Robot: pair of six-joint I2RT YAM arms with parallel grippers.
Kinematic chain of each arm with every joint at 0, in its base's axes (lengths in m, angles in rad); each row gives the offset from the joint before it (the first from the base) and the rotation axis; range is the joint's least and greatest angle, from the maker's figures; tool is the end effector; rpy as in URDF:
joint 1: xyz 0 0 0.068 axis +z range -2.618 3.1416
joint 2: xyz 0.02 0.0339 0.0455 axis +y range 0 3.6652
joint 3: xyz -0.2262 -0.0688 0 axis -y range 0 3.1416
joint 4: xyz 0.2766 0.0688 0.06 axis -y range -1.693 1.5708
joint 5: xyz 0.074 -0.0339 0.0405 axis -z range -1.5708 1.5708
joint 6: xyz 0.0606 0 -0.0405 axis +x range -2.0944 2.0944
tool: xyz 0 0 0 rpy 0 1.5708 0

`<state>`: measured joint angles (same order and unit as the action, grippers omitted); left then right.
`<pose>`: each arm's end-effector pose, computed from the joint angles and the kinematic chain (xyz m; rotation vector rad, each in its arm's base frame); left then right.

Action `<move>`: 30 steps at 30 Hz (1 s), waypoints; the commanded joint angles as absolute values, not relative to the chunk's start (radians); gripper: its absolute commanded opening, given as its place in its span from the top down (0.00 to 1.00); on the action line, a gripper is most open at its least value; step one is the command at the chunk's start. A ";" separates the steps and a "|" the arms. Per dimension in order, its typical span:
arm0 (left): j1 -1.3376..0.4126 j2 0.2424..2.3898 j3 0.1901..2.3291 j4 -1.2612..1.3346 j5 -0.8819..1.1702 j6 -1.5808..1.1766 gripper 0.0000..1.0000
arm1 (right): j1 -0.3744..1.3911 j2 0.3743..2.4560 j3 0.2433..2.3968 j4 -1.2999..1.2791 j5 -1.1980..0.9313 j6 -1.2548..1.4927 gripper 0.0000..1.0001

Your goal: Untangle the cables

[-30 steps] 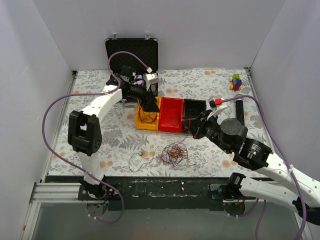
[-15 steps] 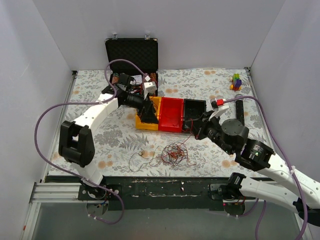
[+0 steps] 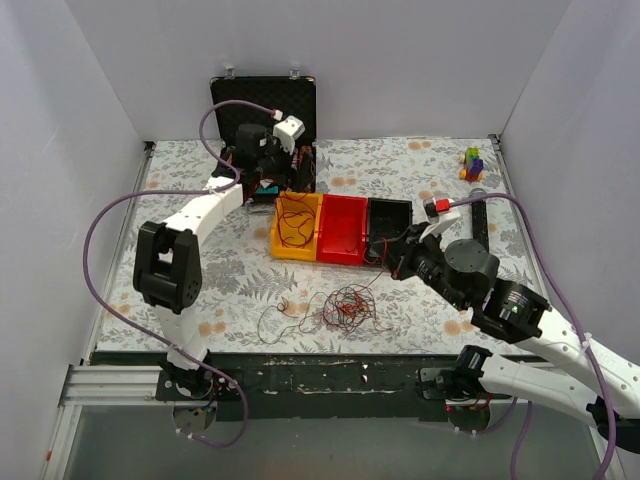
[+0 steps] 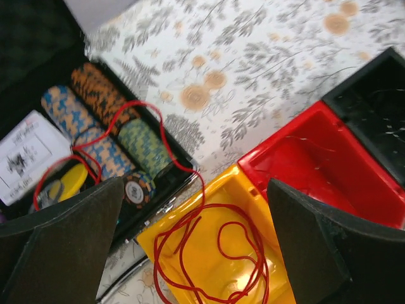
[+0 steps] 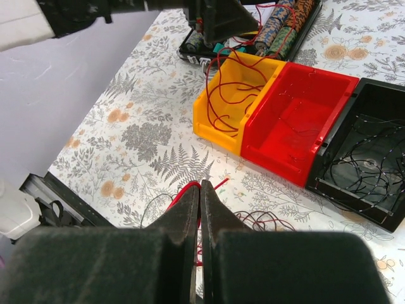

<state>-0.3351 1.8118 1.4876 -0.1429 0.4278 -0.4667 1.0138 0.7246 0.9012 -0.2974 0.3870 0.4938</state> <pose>0.4362 -0.1785 0.2438 0.1424 2.1180 -0.9263 0.1471 0.1930 0.3554 -0.1538 1.7409 0.7981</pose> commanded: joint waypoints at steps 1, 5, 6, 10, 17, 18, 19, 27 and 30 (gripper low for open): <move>-0.285 1.873 1.549 -0.202 0.292 -0.621 0.02 | 1.009 0.703 0.899 -0.278 0.411 0.482 0.99; -0.259 1.870 1.513 -0.189 0.232 -0.759 0.02 | 1.011 0.690 0.890 -0.285 0.417 0.482 0.99; -0.256 1.870 1.514 -0.195 0.233 -0.785 0.02 | 1.008 0.689 0.888 -0.287 0.417 0.482 0.99; -0.255 1.876 1.523 -0.222 0.261 -0.836 0.02 | 1.009 0.689 0.887 -0.285 0.419 0.483 0.99; -0.256 1.842 1.457 -0.242 0.310 -0.810 0.11 | 1.011 0.684 0.890 -0.287 0.425 0.483 0.99; -0.255 1.832 1.435 -0.238 0.313 -0.805 0.13 | 1.008 0.684 0.888 -0.287 0.425 0.483 0.99; -0.255 1.818 1.415 -0.232 0.314 -0.804 0.16 | 1.009 0.686 0.888 -0.287 0.423 0.483 0.99; -0.256 1.740 1.309 -0.155 0.345 -0.776 0.54 | 1.008 0.690 0.885 -0.284 0.420 0.492 0.99; -0.256 1.747 1.321 -0.137 0.359 -0.762 0.67 | 1.008 0.690 0.879 -0.284 0.419 0.500 0.99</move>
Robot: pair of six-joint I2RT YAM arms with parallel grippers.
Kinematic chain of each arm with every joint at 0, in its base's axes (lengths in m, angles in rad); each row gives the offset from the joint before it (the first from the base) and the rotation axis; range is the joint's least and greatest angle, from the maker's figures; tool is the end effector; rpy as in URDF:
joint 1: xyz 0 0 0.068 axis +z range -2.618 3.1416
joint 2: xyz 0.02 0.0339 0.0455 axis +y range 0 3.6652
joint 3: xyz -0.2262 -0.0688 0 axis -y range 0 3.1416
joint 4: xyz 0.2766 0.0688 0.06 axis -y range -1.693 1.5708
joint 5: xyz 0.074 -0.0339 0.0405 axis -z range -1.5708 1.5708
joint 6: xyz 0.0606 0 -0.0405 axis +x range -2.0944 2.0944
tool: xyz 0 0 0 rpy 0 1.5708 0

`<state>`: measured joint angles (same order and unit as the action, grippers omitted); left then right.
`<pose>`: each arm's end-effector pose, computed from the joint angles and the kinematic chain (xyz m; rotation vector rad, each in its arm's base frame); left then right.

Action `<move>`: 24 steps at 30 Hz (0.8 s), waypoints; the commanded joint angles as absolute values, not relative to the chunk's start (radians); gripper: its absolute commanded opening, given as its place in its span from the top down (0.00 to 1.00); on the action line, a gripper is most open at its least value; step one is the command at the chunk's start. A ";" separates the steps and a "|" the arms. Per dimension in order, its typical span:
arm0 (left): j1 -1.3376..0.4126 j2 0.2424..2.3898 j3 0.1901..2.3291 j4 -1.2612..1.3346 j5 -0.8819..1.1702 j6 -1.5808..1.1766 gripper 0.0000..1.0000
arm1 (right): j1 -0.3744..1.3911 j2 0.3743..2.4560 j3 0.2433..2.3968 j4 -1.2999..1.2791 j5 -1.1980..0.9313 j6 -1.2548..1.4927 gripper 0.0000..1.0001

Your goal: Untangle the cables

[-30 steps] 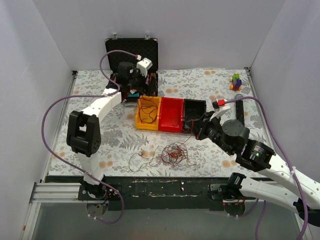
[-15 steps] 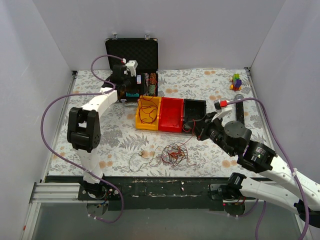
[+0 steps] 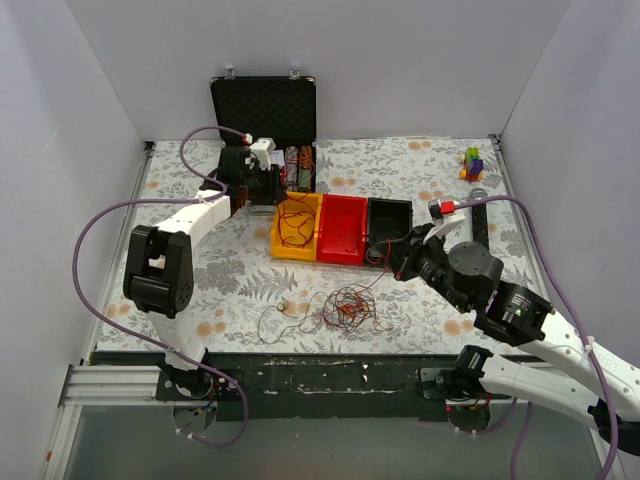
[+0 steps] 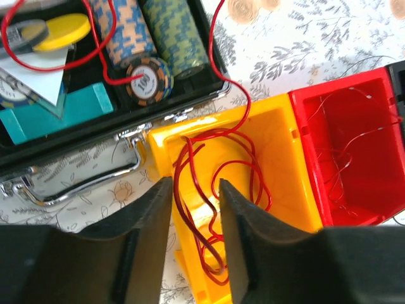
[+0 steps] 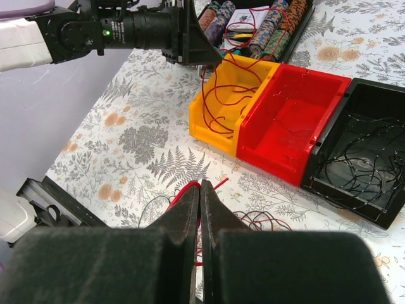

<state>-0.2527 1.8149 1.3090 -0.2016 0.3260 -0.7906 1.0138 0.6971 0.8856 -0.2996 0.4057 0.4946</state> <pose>0.4266 -0.1302 0.1660 -0.4620 2.3597 -0.8922 0.1450 0.1876 0.3551 -0.1346 1.7306 0.7899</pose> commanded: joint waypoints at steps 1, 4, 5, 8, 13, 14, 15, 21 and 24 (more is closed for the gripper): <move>-0.255 1.753 1.330 -0.135 0.367 -0.759 0.69 | 1.008 0.690 0.876 -0.284 0.416 0.503 0.99; -0.255 1.770 1.348 -0.130 0.383 -0.749 0.72 | 1.008 0.689 0.873 -0.284 0.417 0.506 0.99; -0.255 1.773 1.348 -0.127 0.390 -0.746 0.73 | 1.008 0.689 0.871 -0.285 0.419 0.508 0.99; -0.258 1.779 1.342 -0.124 0.400 -0.733 0.74 | 1.008 0.689 0.870 -0.284 0.417 0.508 0.99; -0.265 1.779 1.328 -0.123 0.410 -0.724 0.73 | 1.008 0.692 0.873 -0.282 0.413 0.508 0.99; -0.267 1.781 1.328 -0.123 0.410 -0.719 0.72 | 1.009 0.690 0.874 -0.284 0.413 0.506 0.99; -0.270 1.782 1.328 -0.124 0.407 -0.716 0.71 | 1.008 0.692 0.874 -0.284 0.413 0.508 0.99; -0.278 1.798 1.336 -0.123 0.408 -0.690 0.99 | 1.008 0.690 0.884 -0.284 0.410 0.509 0.99; -0.287 1.780 1.318 -0.129 0.431 -0.673 1.00 | 1.009 0.690 0.891 -0.290 0.413 0.508 0.99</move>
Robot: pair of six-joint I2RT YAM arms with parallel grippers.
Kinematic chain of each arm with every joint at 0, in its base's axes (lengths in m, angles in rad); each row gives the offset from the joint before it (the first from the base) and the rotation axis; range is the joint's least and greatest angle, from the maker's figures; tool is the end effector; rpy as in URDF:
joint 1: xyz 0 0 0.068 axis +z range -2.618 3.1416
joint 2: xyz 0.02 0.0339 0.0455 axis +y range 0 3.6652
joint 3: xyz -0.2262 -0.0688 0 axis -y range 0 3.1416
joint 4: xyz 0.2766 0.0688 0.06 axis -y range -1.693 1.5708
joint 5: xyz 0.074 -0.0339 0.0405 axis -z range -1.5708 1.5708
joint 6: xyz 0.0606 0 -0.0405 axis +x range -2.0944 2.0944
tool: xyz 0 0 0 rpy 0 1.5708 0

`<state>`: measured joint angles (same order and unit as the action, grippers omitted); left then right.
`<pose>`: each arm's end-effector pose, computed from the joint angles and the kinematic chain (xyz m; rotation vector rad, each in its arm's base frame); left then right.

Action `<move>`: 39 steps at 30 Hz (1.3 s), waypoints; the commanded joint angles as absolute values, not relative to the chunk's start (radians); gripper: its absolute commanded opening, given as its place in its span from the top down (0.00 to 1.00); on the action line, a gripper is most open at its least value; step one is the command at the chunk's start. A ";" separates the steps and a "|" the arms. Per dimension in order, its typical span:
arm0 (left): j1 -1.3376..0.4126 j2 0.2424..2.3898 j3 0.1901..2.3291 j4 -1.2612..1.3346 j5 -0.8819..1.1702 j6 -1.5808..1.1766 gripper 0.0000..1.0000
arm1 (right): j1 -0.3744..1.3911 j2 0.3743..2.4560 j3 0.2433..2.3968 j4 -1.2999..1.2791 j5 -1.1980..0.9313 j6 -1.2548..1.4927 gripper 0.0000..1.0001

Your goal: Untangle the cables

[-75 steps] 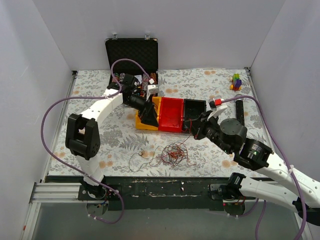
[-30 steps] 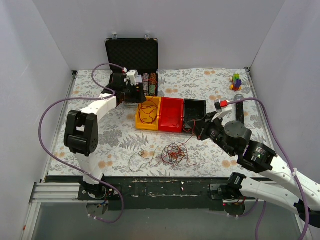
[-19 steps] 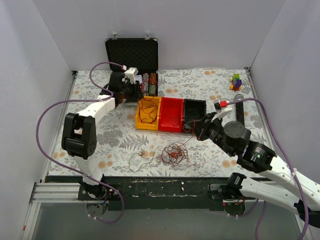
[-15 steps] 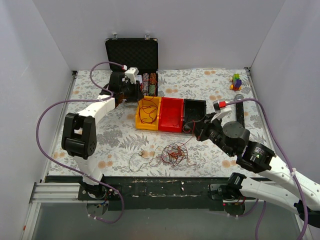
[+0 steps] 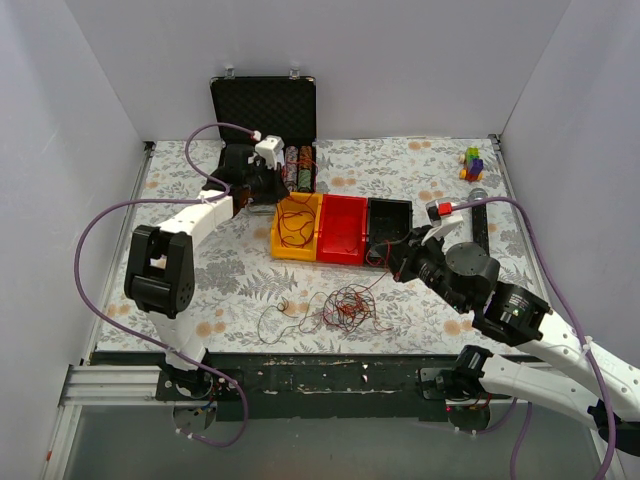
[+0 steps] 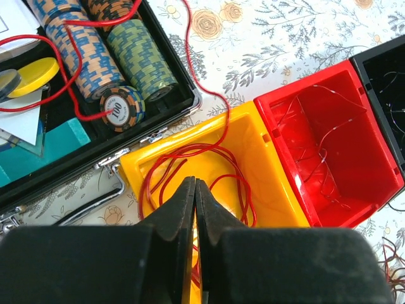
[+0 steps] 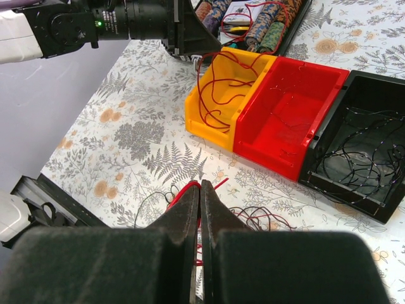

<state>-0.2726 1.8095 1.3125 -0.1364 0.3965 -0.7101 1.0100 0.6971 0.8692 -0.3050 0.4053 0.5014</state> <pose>0.4270 -0.1437 0.1773 -0.2723 2.3090 -0.9623 0.1465 0.1883 0.3480 -0.1339 1.7503 0.7786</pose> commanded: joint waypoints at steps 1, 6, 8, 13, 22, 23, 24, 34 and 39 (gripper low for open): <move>-0.291 1.766 1.309 -0.129 0.439 -0.667 1.00 | 1.008 0.692 0.894 -0.294 0.414 0.508 0.99; -0.334 1.678 1.250 -0.153 0.477 -0.626 1.00 | 1.009 0.701 0.908 -0.295 0.410 0.506 0.99; -0.362 1.631 1.220 -0.173 0.488 -0.600 1.00 | 1.008 0.703 0.910 -0.291 0.410 0.506 0.99; -0.379 1.604 1.245 -0.158 0.378 -0.600 0.91 | 1.009 0.707 0.908 -0.288 0.405 0.505 0.99; -0.313 2.087 1.874 -0.314 0.442 -0.640 0.16 | 1.006 0.729 0.907 -0.282 0.413 0.480 0.99; -0.313 2.138 1.935 -0.357 0.462 -0.579 0.13 | 1.006 0.727 0.907 -0.285 0.413 0.479 0.99; -0.313 2.178 1.975 -0.379 0.451 -0.551 0.12 | 1.006 0.724 0.904 -0.285 0.414 0.480 0.99; -0.250 2.264 1.996 -0.255 0.423 -0.476 0.07 | 1.005 0.704 0.884 -0.272 0.405 0.472 0.99; -0.248 2.261 1.980 -0.230 0.428 -0.430 0.07 | 1.006 0.713 0.888 -0.272 0.397 0.468 0.99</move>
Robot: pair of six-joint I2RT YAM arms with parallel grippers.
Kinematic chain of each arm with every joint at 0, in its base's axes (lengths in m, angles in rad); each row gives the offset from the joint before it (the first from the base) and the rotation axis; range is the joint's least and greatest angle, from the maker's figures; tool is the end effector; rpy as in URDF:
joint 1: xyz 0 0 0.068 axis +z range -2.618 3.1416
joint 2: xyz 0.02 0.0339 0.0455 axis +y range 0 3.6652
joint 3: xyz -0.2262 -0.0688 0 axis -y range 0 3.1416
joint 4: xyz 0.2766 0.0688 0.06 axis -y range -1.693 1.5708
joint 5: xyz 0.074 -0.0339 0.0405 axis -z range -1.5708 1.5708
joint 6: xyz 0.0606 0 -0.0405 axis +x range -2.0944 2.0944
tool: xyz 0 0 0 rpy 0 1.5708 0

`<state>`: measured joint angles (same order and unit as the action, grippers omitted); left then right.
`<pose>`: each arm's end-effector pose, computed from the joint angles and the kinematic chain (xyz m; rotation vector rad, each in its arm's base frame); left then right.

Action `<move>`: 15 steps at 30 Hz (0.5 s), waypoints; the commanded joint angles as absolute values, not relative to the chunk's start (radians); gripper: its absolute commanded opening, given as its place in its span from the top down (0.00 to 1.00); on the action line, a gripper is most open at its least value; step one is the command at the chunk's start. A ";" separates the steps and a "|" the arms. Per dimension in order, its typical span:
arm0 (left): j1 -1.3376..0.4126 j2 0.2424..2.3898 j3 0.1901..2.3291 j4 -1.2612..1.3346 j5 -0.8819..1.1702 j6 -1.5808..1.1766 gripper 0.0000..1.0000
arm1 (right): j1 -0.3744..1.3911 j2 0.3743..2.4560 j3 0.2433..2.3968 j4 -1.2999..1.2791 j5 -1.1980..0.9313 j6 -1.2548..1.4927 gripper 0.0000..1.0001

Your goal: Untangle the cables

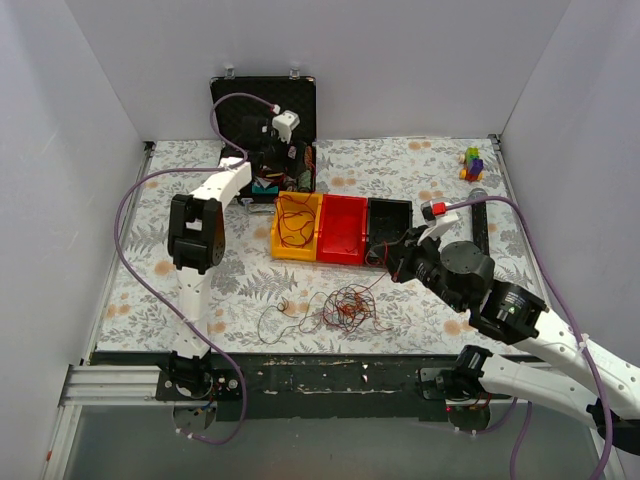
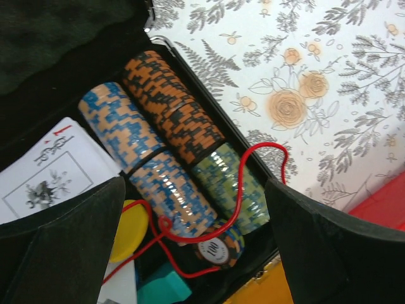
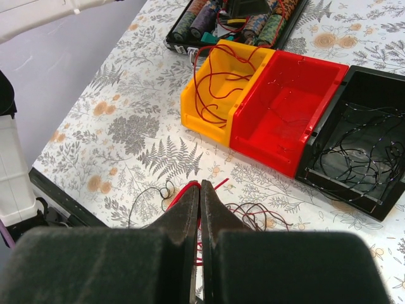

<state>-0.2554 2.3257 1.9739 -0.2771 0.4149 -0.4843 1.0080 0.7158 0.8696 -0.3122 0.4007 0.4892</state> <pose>0.5357 -0.1651 0.1631 -0.0175 2.2743 -0.8600 0.1489 0.1918 0.3431 -0.1560 1.7701 0.7559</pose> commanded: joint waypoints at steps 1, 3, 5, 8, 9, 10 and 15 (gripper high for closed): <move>-0.249 2.255 1.970 -0.223 0.426 -0.425 0.07 | 1.005 0.713 0.885 -0.272 0.399 0.468 0.99; -0.249 2.243 1.944 -0.222 0.443 -0.390 0.09 | 1.005 0.713 0.874 -0.265 0.399 0.472 0.99; -0.249 2.230 1.915 -0.218 0.457 -0.365 0.17 | 1.003 0.713 0.874 -0.264 0.397 0.472 0.99; -0.249 2.218 1.895 -0.248 0.506 -0.319 0.52 | 1.005 0.713 0.884 -0.270 0.408 0.472 0.99; -0.247 2.212 1.887 -0.250 0.509 -0.316 0.66 | 1.006 0.712 0.885 -0.271 0.413 0.472 0.99; -0.247 2.207 1.884 -0.256 0.518 -0.307 0.79 | 1.003 0.712 0.888 -0.273 0.416 0.471 0.99; -0.249 2.140 1.861 -0.262 0.537 -0.301 1.00 | 1.005 0.710 0.885 -0.275 0.411 0.480 0.99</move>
